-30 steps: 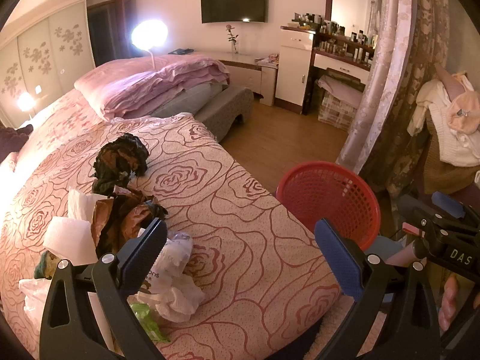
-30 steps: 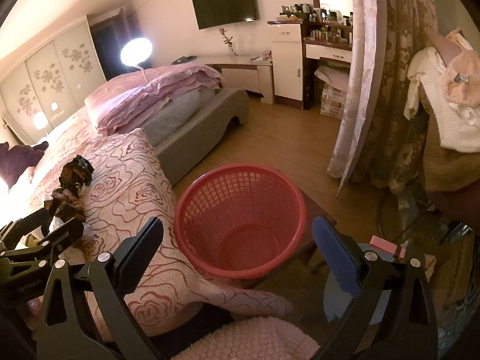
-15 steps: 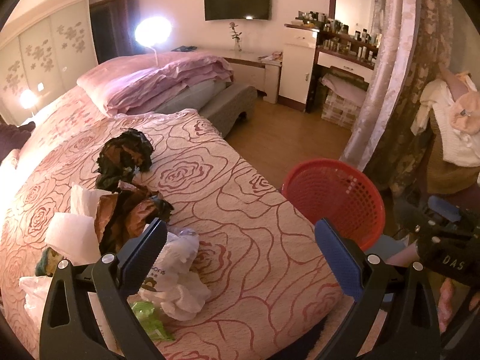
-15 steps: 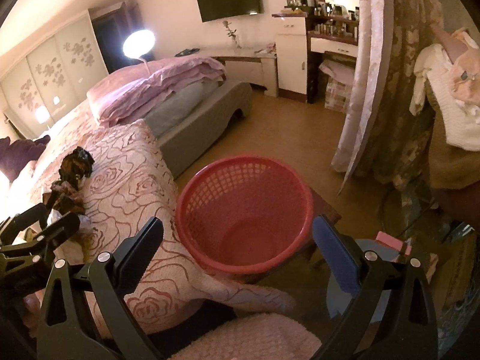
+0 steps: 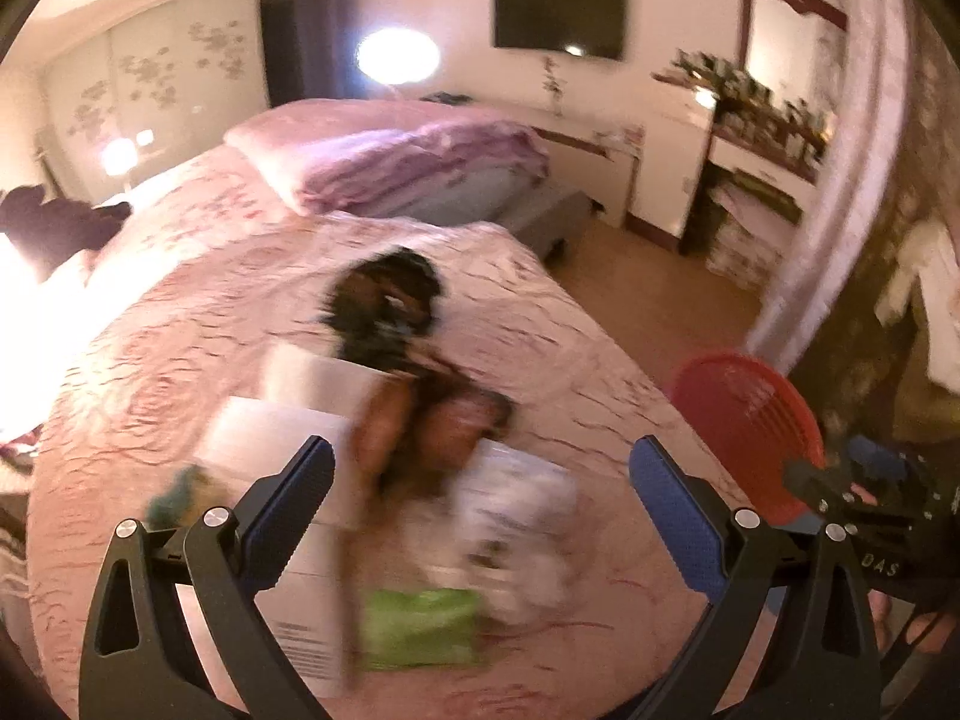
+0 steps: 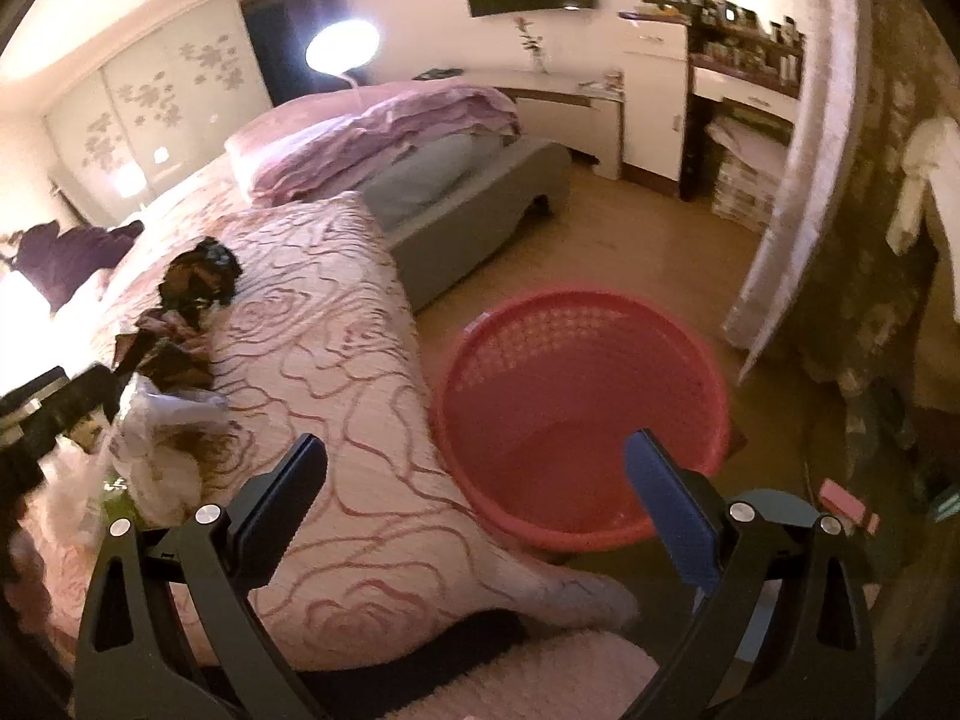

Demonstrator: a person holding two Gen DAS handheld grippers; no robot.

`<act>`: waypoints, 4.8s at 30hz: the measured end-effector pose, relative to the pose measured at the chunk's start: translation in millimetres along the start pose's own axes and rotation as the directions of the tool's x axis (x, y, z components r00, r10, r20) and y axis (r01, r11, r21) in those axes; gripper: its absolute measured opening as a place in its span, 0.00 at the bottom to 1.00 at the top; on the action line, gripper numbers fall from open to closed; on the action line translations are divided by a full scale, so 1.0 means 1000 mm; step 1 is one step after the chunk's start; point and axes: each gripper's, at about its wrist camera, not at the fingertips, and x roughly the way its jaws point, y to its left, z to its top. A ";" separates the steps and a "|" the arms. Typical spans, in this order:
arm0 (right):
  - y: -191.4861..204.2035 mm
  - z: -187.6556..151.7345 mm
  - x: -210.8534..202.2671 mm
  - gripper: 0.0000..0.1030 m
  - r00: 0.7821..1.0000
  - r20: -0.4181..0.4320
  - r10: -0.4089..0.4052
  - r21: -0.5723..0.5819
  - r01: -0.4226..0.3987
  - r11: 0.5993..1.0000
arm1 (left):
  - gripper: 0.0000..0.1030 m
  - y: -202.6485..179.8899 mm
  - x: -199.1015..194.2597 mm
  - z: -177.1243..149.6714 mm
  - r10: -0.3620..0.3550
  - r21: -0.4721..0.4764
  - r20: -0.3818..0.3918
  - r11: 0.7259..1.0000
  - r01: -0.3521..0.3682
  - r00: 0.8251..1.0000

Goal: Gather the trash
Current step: 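Reach both grippers to the bed and grasp plastic bags, then carry the white plastic bag with the right gripper while the left carries clear plastic, then open both grippers over the red wastebasket to drop the bags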

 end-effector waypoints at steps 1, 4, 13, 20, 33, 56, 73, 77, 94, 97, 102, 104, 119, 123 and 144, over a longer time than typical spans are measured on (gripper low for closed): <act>0.003 0.001 0.000 0.93 1.000 0.001 0.007 -0.007 -0.007 1.000 | 0.92 0.011 -0.004 0.003 0.018 -0.021 0.011 1.000 -0.018 1.000; 0.010 0.005 0.004 0.93 1.000 0.000 0.029 -0.026 -0.029 0.999 | 0.92 0.048 -0.017 0.007 0.071 -0.084 0.035 0.994 -0.068 0.997; 0.030 0.011 0.016 0.93 0.995 -0.027 0.096 -0.070 -0.098 0.993 | 0.92 0.133 -0.043 -0.019 0.233 -0.224 -0.020 0.947 -0.232 0.972; 0.046 0.010 0.022 0.93 0.990 -0.046 0.133 -0.098 -0.137 0.986 | 0.92 0.155 -0.049 -0.053 0.161 -0.295 -0.073 0.939 -0.176 0.984; 0.068 0.003 0.024 0.93 0.983 -0.095 0.158 -0.157 -0.171 0.973 | 0.48 0.135 -0.004 -0.078 -0.009 -0.289 -0.114 0.957 -0.025 0.993; 0.165 0.013 0.044 0.59 0.924 -0.225 0.309 -0.325 -0.370 0.870 | 0.40 0.161 -0.030 -0.062 0.019 -0.336 -0.012 0.941 -0.022 1.000; 0.113 0.026 0.029 0.42 0.932 -0.187 0.310 -0.214 -0.347 0.913 | 0.40 0.146 -0.030 -0.049 0.013 -0.290 0.002 0.957 -0.012 1.000; 0.098 0.030 0.025 0.42 0.942 -0.162 0.295 -0.194 -0.323 0.926 | 0.40 0.133 -0.029 -0.038 -0.004 -0.255 0.011 0.967 0.007 1.000; 0.013 0.053 0.003 0.42 0.989 -0.012 0.149 -0.088 -0.149 0.985 | 0.40 0.008 -0.002 0.024 -0.189 0.000 0.045 0.982 0.190 0.981; -0.005 0.054 -0.001 0.42 0.993 0.005 0.114 -0.057 -0.113 0.992 | 0.40 -0.019 0.003 0.029 -0.246 0.050 0.034 0.969 0.244 0.969; -0.033 0.053 -0.002 0.42 0.999 0.021 0.050 0.000 -0.050 0.999 | 0.40 -0.058 0.026 0.032 -0.317 0.121 -0.028 0.940 0.318 0.948; -0.044 0.051 -0.002 0.42 0.999 0.022 0.027 0.019 -0.028 0.999 | 0.40 -0.067 0.037 0.032 -0.336 0.136 -0.057 0.930 0.341 0.940; -0.095 0.033 0.027 0.43 0.998 -0.053 -0.045 0.107 0.051 0.993 | 0.41 -0.163 0.103 0.024 -0.380 0.239 -0.238 0.869 0.433 0.894; -0.101 0.030 0.034 0.43 0.996 -0.078 -0.036 0.123 0.046 0.991 | 0.45 -0.174 0.112 0.019 -0.386 0.237 -0.268 0.861 0.449 0.883; -0.106 0.024 0.032 0.58 0.995 -0.091 -0.032 0.148 0.045 0.988 | 0.70 -0.157 0.112 0.011 -0.354 0.203 -0.257 0.890 0.409 0.899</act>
